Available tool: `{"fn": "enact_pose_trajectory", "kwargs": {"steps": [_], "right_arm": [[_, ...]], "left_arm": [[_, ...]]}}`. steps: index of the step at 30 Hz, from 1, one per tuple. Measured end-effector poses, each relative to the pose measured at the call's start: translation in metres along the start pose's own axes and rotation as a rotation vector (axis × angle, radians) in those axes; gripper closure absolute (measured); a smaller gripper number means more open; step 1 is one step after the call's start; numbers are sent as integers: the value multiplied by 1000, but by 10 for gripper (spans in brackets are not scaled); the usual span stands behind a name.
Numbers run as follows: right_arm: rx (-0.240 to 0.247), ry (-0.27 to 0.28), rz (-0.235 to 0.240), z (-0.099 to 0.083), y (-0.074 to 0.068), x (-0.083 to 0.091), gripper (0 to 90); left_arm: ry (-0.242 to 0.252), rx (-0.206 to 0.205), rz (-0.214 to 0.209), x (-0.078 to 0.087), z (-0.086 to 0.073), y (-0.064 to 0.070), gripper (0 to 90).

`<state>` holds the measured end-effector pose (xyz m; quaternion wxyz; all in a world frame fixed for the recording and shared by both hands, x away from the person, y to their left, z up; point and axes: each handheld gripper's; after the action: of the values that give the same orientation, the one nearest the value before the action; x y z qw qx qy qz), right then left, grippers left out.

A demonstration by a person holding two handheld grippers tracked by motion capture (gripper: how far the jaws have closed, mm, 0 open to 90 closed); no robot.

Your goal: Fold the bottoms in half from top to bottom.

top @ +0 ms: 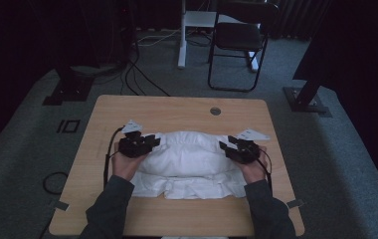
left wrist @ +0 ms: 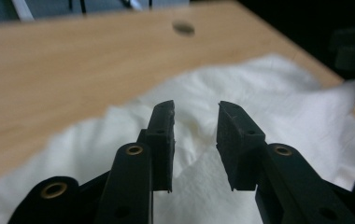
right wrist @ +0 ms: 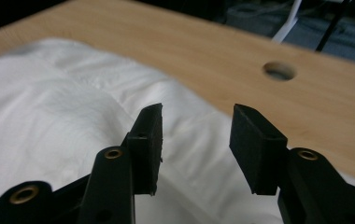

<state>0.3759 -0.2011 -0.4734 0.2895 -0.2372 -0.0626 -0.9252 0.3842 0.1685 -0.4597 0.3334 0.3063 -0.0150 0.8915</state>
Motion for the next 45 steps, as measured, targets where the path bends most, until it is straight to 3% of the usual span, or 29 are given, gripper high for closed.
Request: {"fn": "enact_pose_trajectory", "kwargs": {"steps": [3, 7, 11, 16, 23, 26, 28, 30, 35, 39, 45], "right_arm": [[-10, -72, 31, -6, -8, -25, 539], [35, -145, 65, -24, -21, -34, 548], [38, -185, 72, -43, -27, -30, 566], [32, -202, 29, -62, -23, -20, 569], [-17, -192, -28, -77, -15, -13, 572], [-14, -160, -80, -78, -15, -4, 589], [-23, -172, -75, -80, -13, -5, 589], [-32, -187, -70, -83, -11, -10, 589], [-34, -203, -61, -86, -12, -18, 588], [-40, -205, -52, -87, -10, -20, 584], [-43, -202, -44, -88, -9, -21, 584]], "left_arm": [[-68, 2, -16, -21, -14, 7, 698], [-136, -38, -30, -31, -41, 18, 703], [-127, -22, -37, -24, -59, 19, 703], [-132, -59, 42, -12, -82, 22, 703], [-88, 20, 151, 0, -94, 3, 678], [-75, 56, 185, 3, -93, -4, 613], [-80, 81, 213, 4, -92, -9, 562], [-88, 117, 210, 4, -90, -15, 510], [-127, 123, 283, -7, -91, -26, 359], [-149, 151, 301, -16, -94, -34, 250], [-172, 131, 367, -21, -94, -35, 97]]}}
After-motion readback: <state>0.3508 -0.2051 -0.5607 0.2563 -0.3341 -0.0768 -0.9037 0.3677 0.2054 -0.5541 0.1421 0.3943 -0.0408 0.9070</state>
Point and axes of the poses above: each handheld gripper's, and its own axes: x roughly backward along the jaws, z roughly out of its top, y roughly to its right
